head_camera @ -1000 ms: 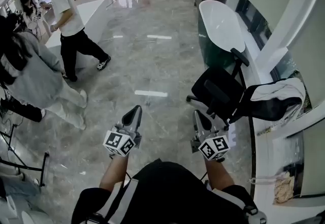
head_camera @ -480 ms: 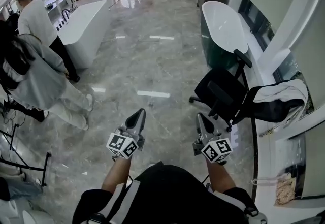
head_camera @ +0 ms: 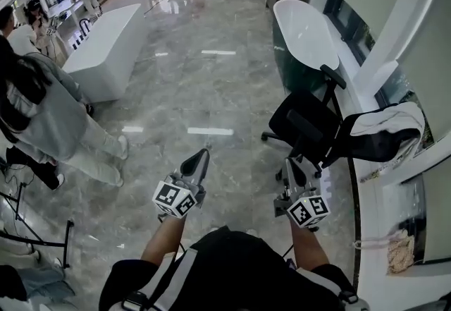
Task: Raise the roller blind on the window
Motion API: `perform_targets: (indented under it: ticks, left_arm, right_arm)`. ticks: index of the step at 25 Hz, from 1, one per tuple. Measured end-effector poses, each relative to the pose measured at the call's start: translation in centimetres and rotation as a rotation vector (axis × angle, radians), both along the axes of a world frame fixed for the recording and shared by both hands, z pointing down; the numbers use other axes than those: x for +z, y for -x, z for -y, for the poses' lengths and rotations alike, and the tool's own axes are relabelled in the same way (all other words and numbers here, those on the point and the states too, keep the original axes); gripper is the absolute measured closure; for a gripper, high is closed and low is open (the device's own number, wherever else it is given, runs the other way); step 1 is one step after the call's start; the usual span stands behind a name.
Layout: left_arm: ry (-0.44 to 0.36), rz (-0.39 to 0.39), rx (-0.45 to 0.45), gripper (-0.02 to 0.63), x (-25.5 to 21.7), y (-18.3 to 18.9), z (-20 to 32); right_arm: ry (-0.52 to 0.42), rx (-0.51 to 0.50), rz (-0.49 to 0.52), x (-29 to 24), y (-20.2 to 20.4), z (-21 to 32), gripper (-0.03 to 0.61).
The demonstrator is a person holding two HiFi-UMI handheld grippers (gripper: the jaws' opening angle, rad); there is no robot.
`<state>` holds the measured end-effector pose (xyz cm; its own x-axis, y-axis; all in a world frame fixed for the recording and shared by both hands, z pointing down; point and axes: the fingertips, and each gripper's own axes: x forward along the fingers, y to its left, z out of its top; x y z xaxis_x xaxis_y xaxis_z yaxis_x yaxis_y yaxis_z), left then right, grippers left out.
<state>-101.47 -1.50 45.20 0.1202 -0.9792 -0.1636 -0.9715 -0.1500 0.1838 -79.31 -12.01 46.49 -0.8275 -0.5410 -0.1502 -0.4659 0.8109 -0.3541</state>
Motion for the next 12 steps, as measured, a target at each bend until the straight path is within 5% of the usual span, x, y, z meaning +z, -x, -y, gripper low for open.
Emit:
perform_targets:
  ticks: [12]
  left_arm:
    - [0.008,0.023,0.228,0.612,0.2,-5.1,3.9]
  right_arm:
    - [-0.022,0.234,-0.031,0.0,-7.5,-2.2,0.578]
